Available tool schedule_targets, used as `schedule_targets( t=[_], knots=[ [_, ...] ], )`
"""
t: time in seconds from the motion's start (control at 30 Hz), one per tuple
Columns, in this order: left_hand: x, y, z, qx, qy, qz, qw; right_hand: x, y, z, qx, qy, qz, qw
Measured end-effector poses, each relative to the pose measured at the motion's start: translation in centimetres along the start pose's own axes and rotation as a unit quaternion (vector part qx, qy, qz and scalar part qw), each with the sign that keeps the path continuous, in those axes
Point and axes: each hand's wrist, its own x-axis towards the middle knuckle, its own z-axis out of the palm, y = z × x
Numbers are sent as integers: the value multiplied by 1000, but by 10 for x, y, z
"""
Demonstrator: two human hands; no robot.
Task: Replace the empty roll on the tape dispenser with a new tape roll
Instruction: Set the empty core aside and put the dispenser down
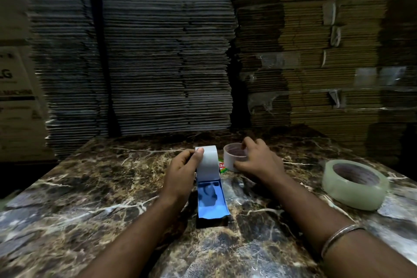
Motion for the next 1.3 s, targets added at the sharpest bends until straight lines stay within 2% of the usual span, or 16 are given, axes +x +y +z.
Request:
schedule_targets(
  t=[0.07, 0.23, 0.4, 0.5, 0.57, 0.63, 0.7, 0.83, 0.9, 1.03, 1.17, 1.3],
  knots=[
    [1, -3, -2, -12, 3, 2, 1000, 0, 1, 0, 3, -1, 5, 1000],
    [0, -5, -4, 54, -2, 49, 997, 2, 5, 6, 24, 25, 3, 999],
    [-2, -3, -5, 28, -28, 37, 999, 1, 3, 8, 27, 43, 10, 999],
    [-1, -3, -6, 24, -33, 28, 999, -1, -7, 1, -23, 120, -32, 992],
    [1, -4, -6, 36, -30, 30, 998, -3, -15, -4, 39, 133, -100, 985],
    [1, -6, -6, 49, -27, 34, 998, -5, -21, -5, 151, 52, -170, 972],
    [2, -7, -7, 63, -25, 37, 997, -7, -24, -1, 249, -58, -202, 946],
    [2, -7, -6, 87, -12, 45, 995, -13, -27, 3, 419, -211, -160, 868],
    [0, -4, -4, 104, -1, 44, 994, -15, -29, -1, 410, -255, -158, 861],
    [-4, -1, -2, 124, 23, 69, 990, -13, -28, 2, 336, -249, -172, 892],
    [-3, -6, -2, 200, 28, 127, 971, -11, -25, 5, 334, -238, -154, 899],
    [0, -11, -6, 215, 37, 137, 966, -9, -24, 7, 334, -236, -132, 903]
  ],
)
